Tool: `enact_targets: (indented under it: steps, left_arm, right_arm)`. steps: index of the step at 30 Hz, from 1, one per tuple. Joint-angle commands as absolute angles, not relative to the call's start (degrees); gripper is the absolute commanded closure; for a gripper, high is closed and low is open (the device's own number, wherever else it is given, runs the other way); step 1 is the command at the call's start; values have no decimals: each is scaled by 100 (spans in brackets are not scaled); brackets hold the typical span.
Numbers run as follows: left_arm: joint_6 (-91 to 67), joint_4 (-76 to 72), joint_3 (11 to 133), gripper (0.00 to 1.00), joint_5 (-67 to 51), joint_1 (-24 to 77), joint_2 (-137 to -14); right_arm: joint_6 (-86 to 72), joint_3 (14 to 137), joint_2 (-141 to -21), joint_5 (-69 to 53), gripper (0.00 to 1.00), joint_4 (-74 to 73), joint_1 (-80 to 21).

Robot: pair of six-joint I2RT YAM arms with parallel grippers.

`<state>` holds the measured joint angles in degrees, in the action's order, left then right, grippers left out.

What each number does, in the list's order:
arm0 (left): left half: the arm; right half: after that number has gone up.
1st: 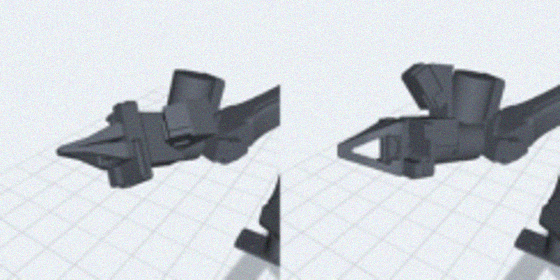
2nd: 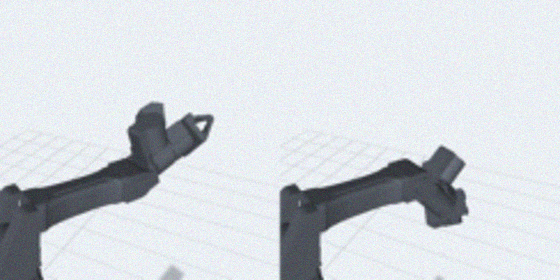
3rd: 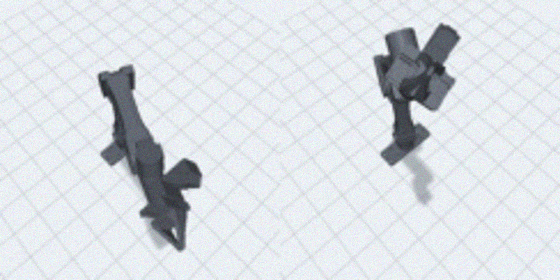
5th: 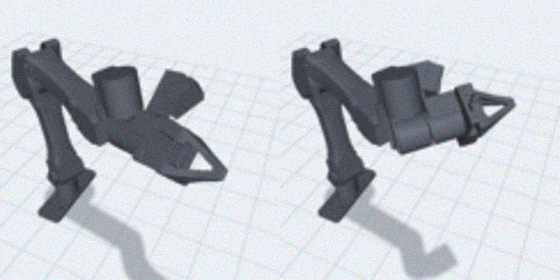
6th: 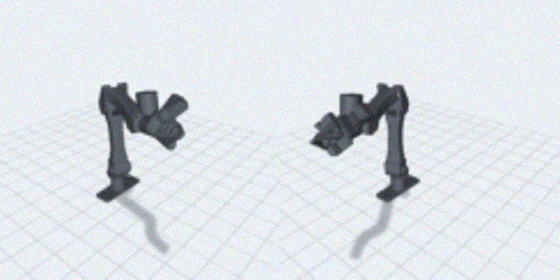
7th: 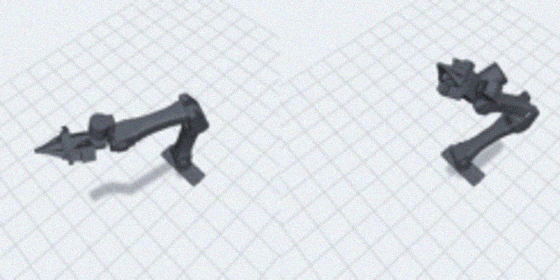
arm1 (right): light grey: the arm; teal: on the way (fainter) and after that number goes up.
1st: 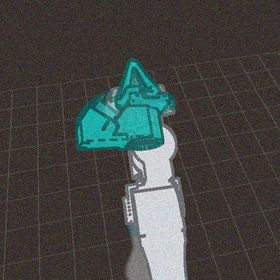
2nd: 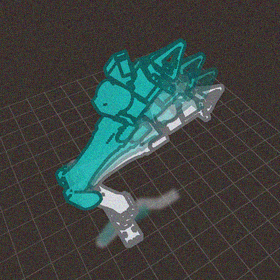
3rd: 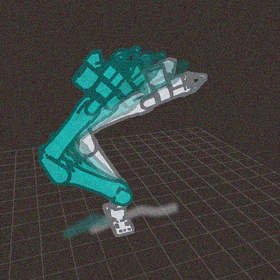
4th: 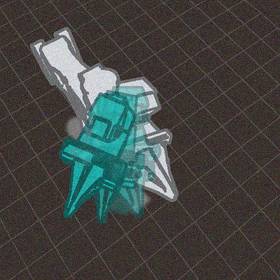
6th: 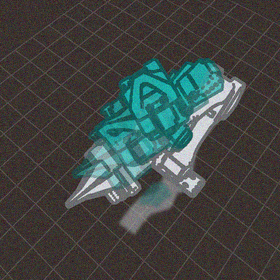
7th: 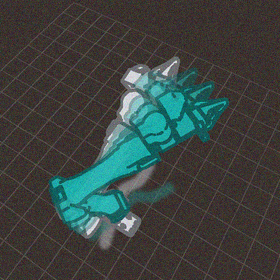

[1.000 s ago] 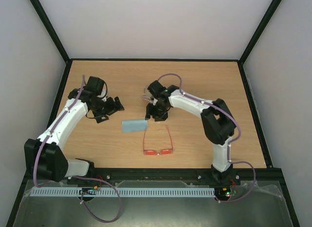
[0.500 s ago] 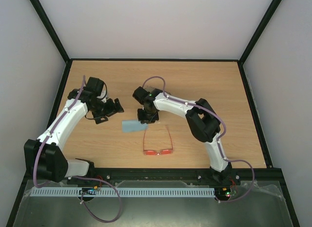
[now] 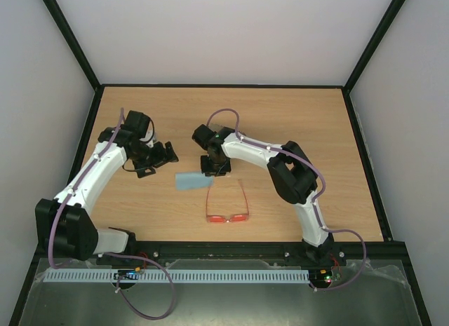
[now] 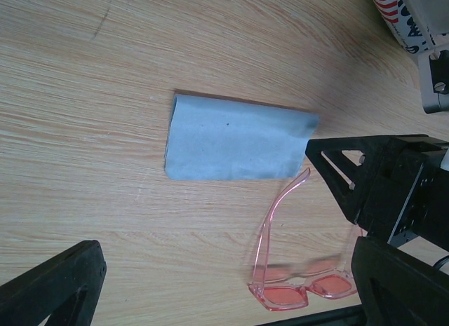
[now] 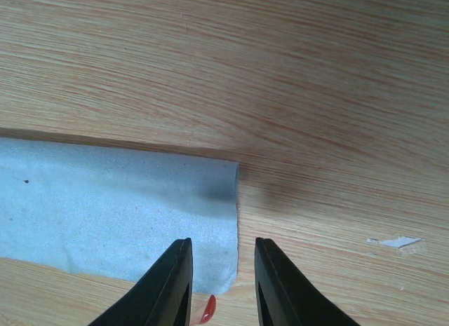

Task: Organize the sunglasses
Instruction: Move the sunglasses to the center of the board.

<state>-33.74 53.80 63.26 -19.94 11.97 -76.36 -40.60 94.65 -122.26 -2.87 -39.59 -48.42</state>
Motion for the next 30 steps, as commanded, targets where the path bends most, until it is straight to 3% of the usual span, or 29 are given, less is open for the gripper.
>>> enact_targets:
  steps: [1, 23, 30]
  left_arm:
    - [-3284, 5613, 6289, 1, -1993, 1173, -7632]
    - [-3293, 5624, 6184, 1, -1994, 1186, -7497]
    - [-3295, 5632, 6188, 1, -1986, 1187, -7506]
  right_arm:
    - [-4172, 9371, -12326, -211, 73, -4333, -4893]
    - [-4298, 9220, -12546, -303, 79, -4296, -5013]
    - [-4281, 9215, -12627, -354, 86, -4242, -5015]
